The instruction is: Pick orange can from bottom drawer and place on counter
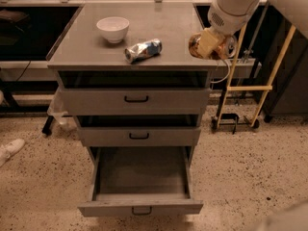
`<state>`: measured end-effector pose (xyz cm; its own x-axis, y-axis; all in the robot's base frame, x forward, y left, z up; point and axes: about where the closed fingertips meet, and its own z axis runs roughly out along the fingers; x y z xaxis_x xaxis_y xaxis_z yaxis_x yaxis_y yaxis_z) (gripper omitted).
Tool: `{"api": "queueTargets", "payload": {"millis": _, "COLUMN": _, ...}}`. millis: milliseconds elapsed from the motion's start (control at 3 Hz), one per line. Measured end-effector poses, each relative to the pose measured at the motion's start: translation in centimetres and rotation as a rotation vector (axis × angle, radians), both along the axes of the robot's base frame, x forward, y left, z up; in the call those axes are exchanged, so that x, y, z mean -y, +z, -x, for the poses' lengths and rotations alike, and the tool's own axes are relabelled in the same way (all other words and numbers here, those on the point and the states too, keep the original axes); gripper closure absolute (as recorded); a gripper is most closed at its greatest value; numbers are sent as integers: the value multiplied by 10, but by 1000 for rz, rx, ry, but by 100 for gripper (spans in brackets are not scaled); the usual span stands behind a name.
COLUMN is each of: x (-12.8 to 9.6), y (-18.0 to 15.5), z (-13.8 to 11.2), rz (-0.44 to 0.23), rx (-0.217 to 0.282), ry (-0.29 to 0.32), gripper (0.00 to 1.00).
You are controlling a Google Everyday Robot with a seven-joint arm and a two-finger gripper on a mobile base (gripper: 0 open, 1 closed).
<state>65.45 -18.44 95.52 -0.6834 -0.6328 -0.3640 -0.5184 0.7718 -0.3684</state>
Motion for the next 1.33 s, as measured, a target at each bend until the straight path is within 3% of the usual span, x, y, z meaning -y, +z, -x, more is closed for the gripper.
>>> {"api": "queueTargets", "payload": {"millis": 333, "x": -73, "y": 21, "z": -28, "rz": 1, "rx": 22, "ry": 147, "gripper": 100}}
{"api": "queueTargets", "payload": {"millis": 667, "x": -147, "y": 25, "z": -58, "rz": 31, "rx": 41, "ry": 238, "gripper": 100}}
{"api": "queueTargets", "payload": {"millis": 1000, "x": -132, "y": 26, "z": -57, "rz": 29, "rx": 43, "ry": 218, "gripper": 100}}
{"api": "queueTargets", "payload": {"millis": 1333, "x": -101, "y": 20, "z": -52, "rz": -90, "rx": 61, "ry": 195, "gripper": 100}}
